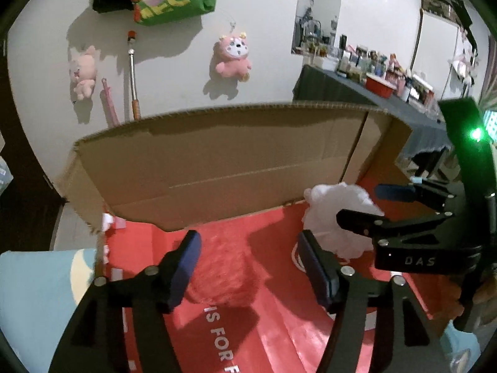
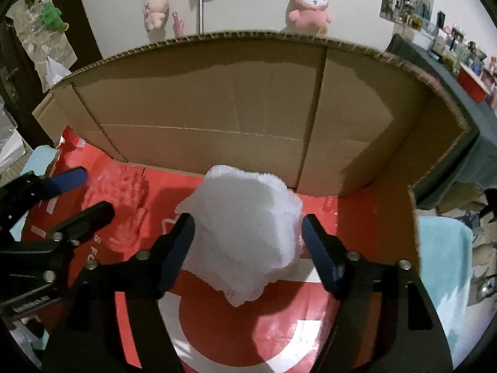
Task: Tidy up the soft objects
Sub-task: 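Carry both sponges into the red box and open both tools to release them, then pull both tools back from the box toward the remaining soft items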
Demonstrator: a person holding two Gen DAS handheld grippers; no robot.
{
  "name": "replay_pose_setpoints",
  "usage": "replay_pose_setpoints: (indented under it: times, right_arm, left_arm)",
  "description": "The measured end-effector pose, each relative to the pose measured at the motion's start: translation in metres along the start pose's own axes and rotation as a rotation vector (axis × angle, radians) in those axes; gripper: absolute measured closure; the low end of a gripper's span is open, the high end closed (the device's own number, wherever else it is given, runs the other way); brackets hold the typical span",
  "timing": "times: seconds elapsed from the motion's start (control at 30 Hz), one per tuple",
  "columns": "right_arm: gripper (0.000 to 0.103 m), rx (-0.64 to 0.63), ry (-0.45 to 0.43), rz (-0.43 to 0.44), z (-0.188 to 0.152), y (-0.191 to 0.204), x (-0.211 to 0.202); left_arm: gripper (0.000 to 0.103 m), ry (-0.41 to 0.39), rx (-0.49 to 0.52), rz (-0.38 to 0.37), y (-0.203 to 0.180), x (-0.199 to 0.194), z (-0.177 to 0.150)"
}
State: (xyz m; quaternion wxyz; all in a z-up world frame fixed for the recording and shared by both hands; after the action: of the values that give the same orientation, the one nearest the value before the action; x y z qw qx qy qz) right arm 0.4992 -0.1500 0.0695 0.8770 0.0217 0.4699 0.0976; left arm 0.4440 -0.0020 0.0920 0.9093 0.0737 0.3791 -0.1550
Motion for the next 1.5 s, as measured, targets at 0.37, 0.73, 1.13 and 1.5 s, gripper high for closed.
replay_pose_setpoints:
  times: [0.37, 0.73, 1.13, 1.5]
  right_arm:
    - [0.016, 0.014, -0.082, -0.015, -0.004, 0.010, -0.064]
    - [0.009, -0.008, -0.258, -0.014, -0.029, 0.021, -0.181]
    - [0.005, -0.052, -0.468, 0.052, -0.131, 0.043, -0.304]
    - [0.003, -0.048, -0.602, 0.079, -0.236, 0.057, -0.363]
  left_arm:
    - [0.008, -0.129, -0.031, 0.018, -0.010, -0.085, 0.007]
    - [0.000, -0.279, -0.063, 0.008, -0.034, -0.194, -0.009]
    - [0.000, -0.430, 0.037, 0.057, -0.084, -0.309, -0.078]
    - [0.000, -0.552, 0.000, 0.092, -0.104, -0.361, -0.158]
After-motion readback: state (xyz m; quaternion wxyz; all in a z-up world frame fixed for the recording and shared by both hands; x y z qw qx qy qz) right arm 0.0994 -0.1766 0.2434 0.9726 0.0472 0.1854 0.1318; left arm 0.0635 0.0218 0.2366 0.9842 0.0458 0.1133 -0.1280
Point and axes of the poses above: each gripper's, at about its wrist camera, not at the fingertips, and x roughly the way its jaws point, y to its left, z to its top, the point moved 3 cm from there along x, roughly the way its jaws point, and after that the axes turned 6 degrees about x, right-handed, at the moved point
